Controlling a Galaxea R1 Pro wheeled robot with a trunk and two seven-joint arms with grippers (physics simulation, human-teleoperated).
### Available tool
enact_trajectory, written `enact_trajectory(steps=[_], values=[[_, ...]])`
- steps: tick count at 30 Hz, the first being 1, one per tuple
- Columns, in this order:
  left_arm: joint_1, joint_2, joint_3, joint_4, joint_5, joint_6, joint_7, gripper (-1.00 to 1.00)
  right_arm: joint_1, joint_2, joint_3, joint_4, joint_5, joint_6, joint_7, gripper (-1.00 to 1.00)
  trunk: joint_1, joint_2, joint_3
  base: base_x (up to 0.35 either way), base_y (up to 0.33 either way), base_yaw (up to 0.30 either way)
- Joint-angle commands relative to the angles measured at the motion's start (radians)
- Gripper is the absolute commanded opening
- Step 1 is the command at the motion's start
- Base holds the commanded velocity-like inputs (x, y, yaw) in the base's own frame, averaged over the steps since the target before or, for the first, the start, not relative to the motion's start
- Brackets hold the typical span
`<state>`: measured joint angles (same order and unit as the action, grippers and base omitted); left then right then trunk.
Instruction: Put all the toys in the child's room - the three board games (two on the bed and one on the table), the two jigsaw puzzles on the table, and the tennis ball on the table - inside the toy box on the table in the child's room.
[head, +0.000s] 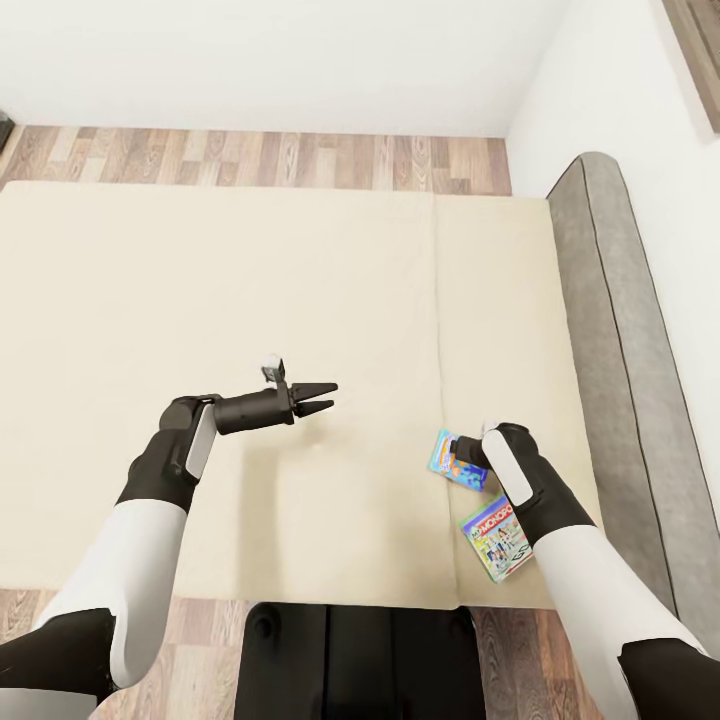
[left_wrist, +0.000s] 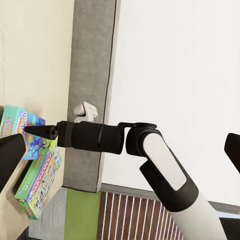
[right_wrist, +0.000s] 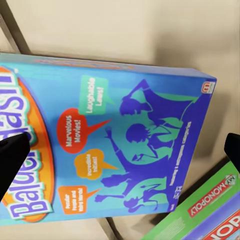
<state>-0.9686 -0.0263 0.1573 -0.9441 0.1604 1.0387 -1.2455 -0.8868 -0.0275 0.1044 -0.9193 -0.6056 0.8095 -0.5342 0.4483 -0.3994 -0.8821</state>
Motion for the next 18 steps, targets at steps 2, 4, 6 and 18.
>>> enact_trajectory(steps=[2,4,6,18], values=[[-0.001,-0.001,0.001,0.001,-0.002,0.006,-0.003,1.00,0.000,-0.001,0.003,0.054,-0.025,-0.042,-0.001,1.00,0.002,-0.001,0.001,0.000,0.000,0.000],[-0.001,-0.001,0.001,0.001,-0.001,0.006,-0.003,1.00,0.000,-0.001,0.003,0.054,-0.025,-0.042,-0.001,1.00,0.002,-0.001,0.003,0.000,0.000,0.000],[-0.001,-0.001,0.002,0.001,-0.001,0.006,-0.003,1.00,0.000,-0.001,0.003,0.054,-0.025,-0.042,-0.001,1.00,0.002,-0.001,0.006,0.000,0.000,0.000],[-0.001,-0.001,0.002,0.001,-0.001,0.006,-0.003,1.00,0.000,0.000,0.003,0.054,-0.025,-0.042,-0.001,1.00,0.002,-0.001,0.026,0.000,0.000,0.000]])
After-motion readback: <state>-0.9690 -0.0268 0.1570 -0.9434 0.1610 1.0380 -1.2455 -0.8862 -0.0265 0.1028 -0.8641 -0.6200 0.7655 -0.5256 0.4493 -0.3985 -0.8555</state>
